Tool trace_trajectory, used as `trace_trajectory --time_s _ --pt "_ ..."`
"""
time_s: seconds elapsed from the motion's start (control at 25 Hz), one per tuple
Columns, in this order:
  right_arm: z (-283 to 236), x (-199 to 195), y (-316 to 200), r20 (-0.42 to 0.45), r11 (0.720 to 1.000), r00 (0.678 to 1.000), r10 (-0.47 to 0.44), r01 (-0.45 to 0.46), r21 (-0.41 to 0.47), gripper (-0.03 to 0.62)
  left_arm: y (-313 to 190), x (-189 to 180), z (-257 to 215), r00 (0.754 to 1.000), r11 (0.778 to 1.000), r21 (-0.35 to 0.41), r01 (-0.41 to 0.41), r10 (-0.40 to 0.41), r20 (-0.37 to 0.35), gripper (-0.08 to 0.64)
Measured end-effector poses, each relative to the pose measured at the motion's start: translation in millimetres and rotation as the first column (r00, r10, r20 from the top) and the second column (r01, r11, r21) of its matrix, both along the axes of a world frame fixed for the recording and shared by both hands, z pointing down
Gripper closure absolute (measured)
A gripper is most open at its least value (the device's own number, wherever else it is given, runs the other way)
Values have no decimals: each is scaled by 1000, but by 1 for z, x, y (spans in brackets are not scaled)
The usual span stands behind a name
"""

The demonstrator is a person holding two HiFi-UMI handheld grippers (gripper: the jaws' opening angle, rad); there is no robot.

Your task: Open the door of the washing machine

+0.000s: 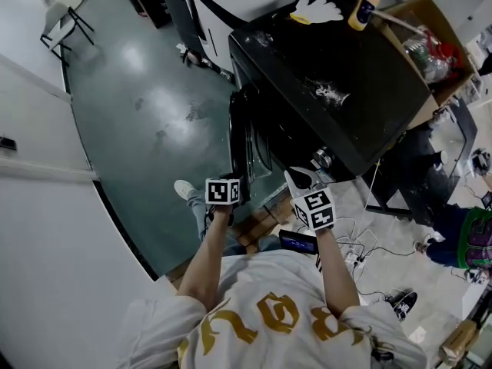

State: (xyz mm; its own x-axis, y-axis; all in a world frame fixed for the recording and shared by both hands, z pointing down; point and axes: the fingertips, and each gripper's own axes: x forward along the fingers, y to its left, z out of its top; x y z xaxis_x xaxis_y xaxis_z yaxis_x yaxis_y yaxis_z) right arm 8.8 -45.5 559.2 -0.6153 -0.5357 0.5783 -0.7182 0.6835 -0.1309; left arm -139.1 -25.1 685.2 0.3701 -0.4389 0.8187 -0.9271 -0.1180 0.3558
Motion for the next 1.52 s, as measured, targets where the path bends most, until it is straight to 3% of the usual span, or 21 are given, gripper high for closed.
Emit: trace_trajectory --time_s 0.56,1.04,1.52 --pt "12 -34 -9 -14 999 999 -31 30 -27 583 8 -69 2 999 999 -49 -14 16 43 416" --pt "18 -45 -11 -23 998 999 -45 44 -42 583 5 -118 2 988 996 -84 -29 41 149 416" --pt "21 -45 -13 -35 999 999 -7 5 -50 583 2 -140 1 975 995 -93 -17 37 217 417"
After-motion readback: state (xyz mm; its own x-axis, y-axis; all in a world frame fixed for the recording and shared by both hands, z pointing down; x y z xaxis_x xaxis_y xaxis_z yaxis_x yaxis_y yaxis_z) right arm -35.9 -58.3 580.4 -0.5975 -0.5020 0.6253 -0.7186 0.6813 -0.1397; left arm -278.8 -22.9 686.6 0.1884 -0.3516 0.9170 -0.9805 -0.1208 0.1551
